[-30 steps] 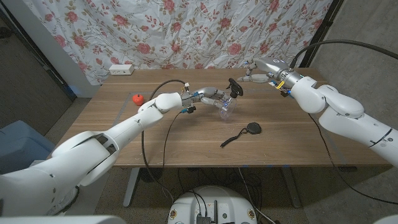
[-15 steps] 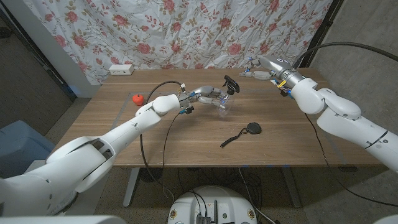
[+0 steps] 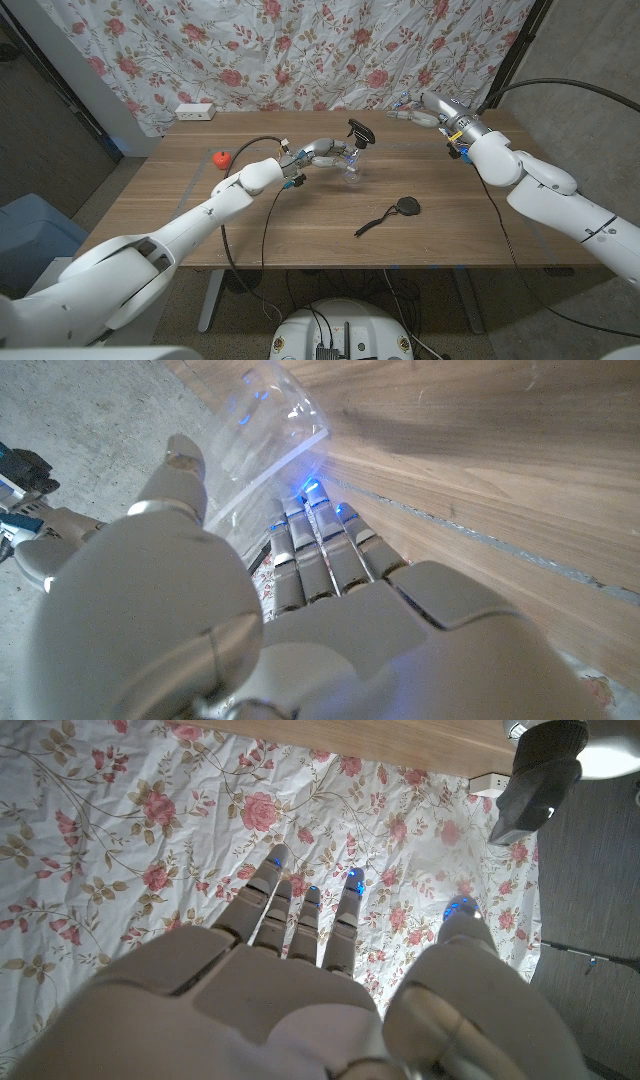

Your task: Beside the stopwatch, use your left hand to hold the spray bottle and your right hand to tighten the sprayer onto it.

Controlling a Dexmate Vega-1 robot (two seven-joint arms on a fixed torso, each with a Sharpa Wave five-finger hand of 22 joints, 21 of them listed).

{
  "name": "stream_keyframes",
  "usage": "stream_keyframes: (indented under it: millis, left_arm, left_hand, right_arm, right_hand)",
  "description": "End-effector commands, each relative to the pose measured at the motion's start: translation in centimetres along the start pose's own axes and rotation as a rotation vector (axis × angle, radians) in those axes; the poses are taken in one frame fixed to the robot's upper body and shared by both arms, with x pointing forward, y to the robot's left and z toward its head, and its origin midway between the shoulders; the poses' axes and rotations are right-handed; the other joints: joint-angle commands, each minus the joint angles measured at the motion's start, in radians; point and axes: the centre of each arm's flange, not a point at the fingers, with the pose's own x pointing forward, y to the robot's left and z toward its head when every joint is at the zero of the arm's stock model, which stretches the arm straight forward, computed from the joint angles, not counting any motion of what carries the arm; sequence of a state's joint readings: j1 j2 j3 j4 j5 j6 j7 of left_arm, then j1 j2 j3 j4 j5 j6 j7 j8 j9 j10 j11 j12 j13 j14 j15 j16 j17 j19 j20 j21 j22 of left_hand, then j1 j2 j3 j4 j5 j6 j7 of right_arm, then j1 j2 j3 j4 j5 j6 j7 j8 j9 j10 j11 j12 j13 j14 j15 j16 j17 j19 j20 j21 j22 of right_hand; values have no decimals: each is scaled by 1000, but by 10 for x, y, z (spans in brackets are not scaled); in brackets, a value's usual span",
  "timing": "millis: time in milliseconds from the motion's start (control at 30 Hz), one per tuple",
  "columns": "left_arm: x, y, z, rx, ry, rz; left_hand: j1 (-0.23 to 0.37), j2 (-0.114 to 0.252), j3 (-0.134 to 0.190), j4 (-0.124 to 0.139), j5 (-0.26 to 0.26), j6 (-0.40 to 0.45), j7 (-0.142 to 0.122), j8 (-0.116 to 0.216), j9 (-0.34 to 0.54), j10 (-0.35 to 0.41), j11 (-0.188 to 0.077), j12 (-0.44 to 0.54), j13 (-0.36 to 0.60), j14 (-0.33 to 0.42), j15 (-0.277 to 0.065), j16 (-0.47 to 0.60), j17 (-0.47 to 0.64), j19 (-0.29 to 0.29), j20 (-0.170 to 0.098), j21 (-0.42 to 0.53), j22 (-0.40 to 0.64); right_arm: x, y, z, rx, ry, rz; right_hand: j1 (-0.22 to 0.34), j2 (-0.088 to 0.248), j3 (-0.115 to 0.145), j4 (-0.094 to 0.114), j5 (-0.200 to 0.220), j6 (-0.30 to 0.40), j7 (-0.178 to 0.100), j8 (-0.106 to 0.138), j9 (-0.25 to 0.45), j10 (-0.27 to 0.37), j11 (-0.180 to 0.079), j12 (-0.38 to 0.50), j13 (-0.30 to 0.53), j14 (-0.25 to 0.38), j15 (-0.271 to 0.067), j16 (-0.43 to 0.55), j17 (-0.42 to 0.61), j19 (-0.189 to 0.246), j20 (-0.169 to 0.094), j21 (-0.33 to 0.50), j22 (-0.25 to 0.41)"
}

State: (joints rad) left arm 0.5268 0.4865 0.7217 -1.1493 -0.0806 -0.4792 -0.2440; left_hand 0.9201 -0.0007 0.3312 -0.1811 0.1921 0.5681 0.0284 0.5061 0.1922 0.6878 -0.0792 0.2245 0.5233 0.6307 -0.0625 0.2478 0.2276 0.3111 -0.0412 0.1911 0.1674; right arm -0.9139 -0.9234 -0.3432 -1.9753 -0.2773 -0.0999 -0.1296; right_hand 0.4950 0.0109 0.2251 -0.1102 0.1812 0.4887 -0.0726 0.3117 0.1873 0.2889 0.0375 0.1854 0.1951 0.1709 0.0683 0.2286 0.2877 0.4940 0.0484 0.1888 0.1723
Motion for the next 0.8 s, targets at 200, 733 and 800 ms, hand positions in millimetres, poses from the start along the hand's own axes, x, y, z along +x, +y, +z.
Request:
stream_keyframes:
  millis: [200, 733, 800]
  left_arm:
    - [-23, 6, -13, -30, 21, 119]
    - [-38, 3, -25, -62, 59, 203]
    - [-39, 3, -26, -61, 64, 211]
  left_hand:
    - [43, 88, 11, 14, 6, 71, -90, 309, -2, 70, -95, -8, -7, 5, -133, -4, -1, 0, -22, 0, 4]
    - [31, 77, 12, 15, 6, 31, -92, 261, -11, 33, -94, -19, -24, -9, -132, -19, -12, -10, -19, -3, 4]
    - [28, 76, 12, 16, 6, 30, -92, 256, -11, 30, -93, -20, -26, -9, -132, -21, -14, -11, -19, -3, 4]
  right_arm:
    - [2, 19, -10, 205, 10, -46]
    - [3, 44, -31, 474, 50, -77]
    - [4, 46, -32, 480, 57, -75]
  right_hand:
    - [-18, 25, -4, 3, 2, -88, -5, -60, 0, -29, 0, 4, 0, -30, -1, -9, -2, -44, -3, -10, -2]
    - [-54, 37, -12, 13, -1, -146, -11, -104, -4, -45, -8, 5, -3, -59, -23, -18, -8, -81, -19, -12, -5]
    - [-61, 42, -12, 16, -2, -148, -11, -106, -4, -46, -5, 5, -3, -61, -23, -18, -8, -86, -21, -13, -5]
